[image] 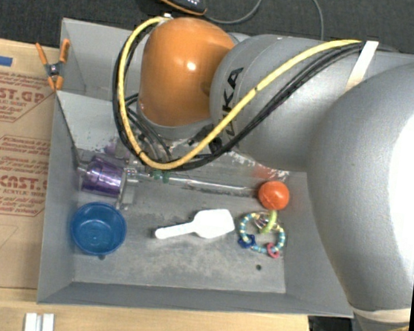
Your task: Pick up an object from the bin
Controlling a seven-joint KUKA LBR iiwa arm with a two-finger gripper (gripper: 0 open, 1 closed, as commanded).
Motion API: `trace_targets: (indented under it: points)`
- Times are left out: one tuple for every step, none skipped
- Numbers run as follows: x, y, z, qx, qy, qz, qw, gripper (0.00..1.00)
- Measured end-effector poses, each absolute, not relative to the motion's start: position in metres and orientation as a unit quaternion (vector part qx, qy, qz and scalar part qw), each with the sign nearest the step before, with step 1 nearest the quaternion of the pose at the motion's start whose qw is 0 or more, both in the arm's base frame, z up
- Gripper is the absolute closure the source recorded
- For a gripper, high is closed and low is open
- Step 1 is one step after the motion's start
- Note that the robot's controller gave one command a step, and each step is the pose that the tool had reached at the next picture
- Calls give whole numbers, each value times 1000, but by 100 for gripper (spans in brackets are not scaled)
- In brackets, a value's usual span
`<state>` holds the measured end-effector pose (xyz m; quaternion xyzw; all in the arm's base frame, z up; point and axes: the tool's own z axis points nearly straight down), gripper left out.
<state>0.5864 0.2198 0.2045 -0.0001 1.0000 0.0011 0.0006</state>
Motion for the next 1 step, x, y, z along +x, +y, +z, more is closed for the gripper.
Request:
trace_targets:
  points:
    - [586, 220, 205, 0, 1000, 1, 1, 0]
